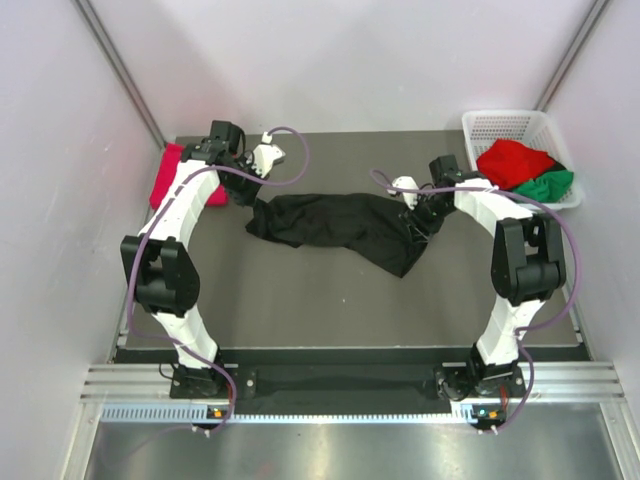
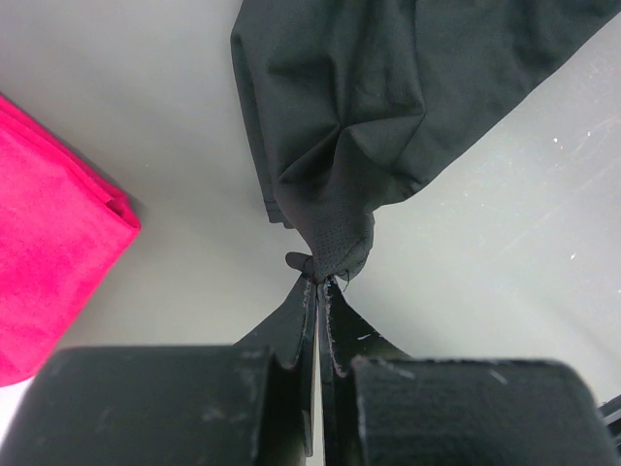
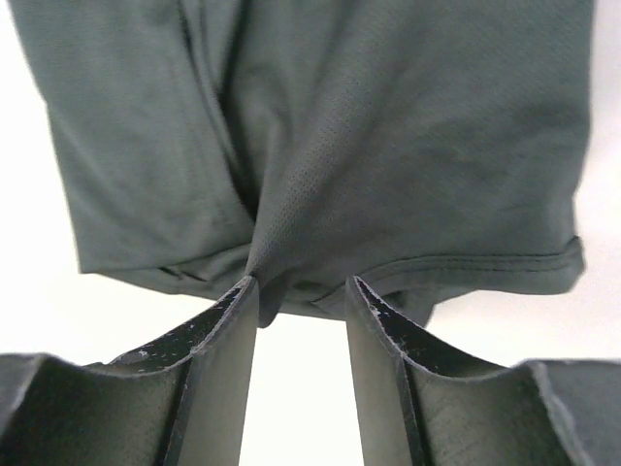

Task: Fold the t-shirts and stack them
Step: Flatten the tshirt out

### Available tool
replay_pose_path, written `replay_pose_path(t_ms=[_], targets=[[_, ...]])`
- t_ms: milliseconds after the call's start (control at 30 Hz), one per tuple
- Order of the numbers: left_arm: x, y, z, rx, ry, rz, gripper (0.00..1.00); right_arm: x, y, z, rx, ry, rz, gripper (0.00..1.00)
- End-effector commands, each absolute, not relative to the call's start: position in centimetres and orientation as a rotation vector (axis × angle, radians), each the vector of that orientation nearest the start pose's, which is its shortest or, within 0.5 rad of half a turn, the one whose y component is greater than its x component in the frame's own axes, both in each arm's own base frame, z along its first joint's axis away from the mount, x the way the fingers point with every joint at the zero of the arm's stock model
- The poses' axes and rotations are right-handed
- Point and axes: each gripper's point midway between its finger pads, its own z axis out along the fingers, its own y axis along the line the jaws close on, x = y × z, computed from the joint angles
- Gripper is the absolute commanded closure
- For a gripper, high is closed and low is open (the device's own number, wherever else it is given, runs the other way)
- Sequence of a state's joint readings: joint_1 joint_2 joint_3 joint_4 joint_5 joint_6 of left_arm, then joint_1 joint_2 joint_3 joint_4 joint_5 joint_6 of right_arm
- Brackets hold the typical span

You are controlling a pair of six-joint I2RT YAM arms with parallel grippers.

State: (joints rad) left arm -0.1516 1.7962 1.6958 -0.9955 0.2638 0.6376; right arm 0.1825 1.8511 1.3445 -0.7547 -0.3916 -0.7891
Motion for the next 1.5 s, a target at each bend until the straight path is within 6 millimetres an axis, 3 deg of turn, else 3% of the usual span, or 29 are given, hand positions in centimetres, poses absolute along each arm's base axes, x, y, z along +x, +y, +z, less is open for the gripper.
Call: replay_pose_path(t_ms=[0,367,567,767,800,867,967,1067,1133,1200,1300,1467], targets=[[41.2,-8.7,17.1,1.079,2.351,-0.178,1.00,37.0,11.6,7.7,-1.340,2.292,0.472,0.59],[41.3,-9.0,17.4,1.076,2.346,-0.178,1.00,35.3,12.1,6.4,-1.354,2.336,0.578,0.61],[41.3,-9.1,17.6,1.073,2.339,-0.174,1.00,35.7,11.6,5.6,-1.314,2.355,0.513,0.62],[41.5,-9.3,17.4,1.079,2.341,-0.165,1.00,35.8,11.2,3.8,-1.303,2.412,0.504,0.79],[41.5,-9.3,17.3,1.077,2.344,-0.166,1.00,35.9,11.1,3.9,-1.302,2.413,0.490,0.90],[41.7,-9.3,17.5,1.077,2.338,-0.159,1.00,36.6,11.0,4.6,-1.278,2.395,0.456,1.00],[42.4,-8.9,18.6,1.046,2.324,-0.109,1.00,38.9,11.1,9.6,-1.234,2.271,0.342,1.00],[43.5,-8.1,21.3,0.986,2.266,-0.022,1.00,40.9,11.5,18.6,-1.165,2.065,0.226,1.00],[44.2,-8.0,24.8,0.953,2.169,0.023,1.00,40.9,11.9,25.4,-1.134,1.906,0.154,1.00],[44.4,-8.2,27.6,0.933,2.101,0.038,1.00,40.0,11.8,29.8,-1.097,1.811,0.118,1.00],[44.0,-8.4,33.0,0.900,1.974,0.057,1.00,37.6,12.0,33.7,-1.068,1.735,0.106,1.00],[41.4,-8.6,41.5,0.867,1.727,0.106,1.00,33.2,12.3,36.7,-1.043,1.692,0.115,1.00]])
